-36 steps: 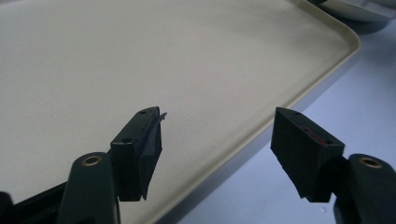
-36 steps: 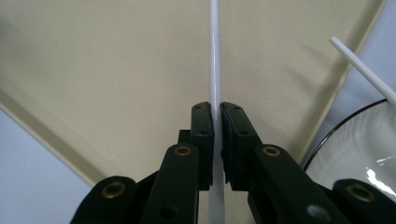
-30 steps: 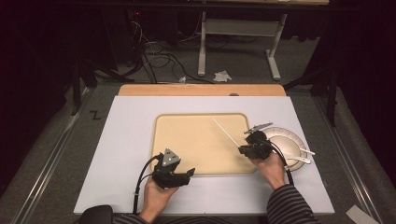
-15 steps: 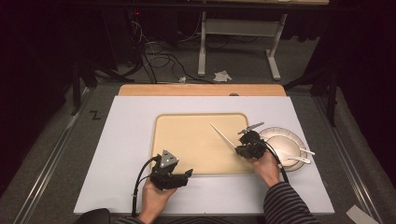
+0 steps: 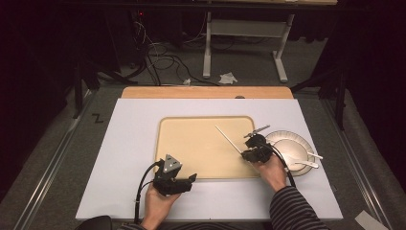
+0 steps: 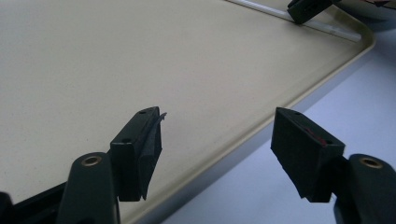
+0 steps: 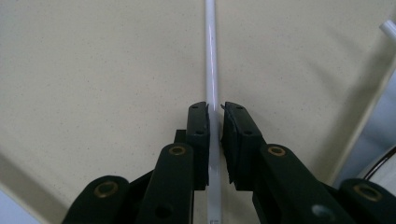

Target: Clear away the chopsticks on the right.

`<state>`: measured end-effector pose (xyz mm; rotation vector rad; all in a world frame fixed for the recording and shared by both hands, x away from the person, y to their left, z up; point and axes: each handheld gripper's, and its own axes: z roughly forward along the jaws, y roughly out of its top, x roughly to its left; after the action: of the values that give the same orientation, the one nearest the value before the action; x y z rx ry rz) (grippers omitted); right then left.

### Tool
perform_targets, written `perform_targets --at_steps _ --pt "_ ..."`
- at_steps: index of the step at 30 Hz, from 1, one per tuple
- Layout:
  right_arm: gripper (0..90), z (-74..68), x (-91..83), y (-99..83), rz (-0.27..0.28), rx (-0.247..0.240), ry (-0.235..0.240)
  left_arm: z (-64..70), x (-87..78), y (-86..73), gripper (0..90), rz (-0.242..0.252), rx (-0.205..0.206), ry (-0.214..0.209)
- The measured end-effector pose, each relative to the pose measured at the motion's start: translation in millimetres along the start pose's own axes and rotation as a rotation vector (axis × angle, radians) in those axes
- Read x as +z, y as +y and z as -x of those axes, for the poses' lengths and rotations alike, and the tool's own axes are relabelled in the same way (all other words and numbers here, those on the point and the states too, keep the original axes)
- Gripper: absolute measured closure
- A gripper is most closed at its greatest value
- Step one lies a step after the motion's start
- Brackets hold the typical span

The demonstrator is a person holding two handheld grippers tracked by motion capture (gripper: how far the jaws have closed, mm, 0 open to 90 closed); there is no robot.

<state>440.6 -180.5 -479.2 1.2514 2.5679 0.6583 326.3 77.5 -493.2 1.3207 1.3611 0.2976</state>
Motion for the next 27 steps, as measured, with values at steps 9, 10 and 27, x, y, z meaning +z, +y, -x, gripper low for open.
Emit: perform_targets --at_steps 9,10,27 --pt "85.4 2.7 7.2 0.7 -0.023 0.013 -0.006 -1.3 -1.5 -0.2 33.5 0.010 -0.008 0.010" --pt "85.3 2.8 7.5 0.6 -0.022 0.011 -0.009 -1.4 -1.6 -0.1 33.5 0.011 -0.009 0.010" --pt "75.8 4.1 6.3 0.3 -0.034 0.074 -0.122 0.4 0.0 -1.8 33.5 0.005 -0.001 0.009"
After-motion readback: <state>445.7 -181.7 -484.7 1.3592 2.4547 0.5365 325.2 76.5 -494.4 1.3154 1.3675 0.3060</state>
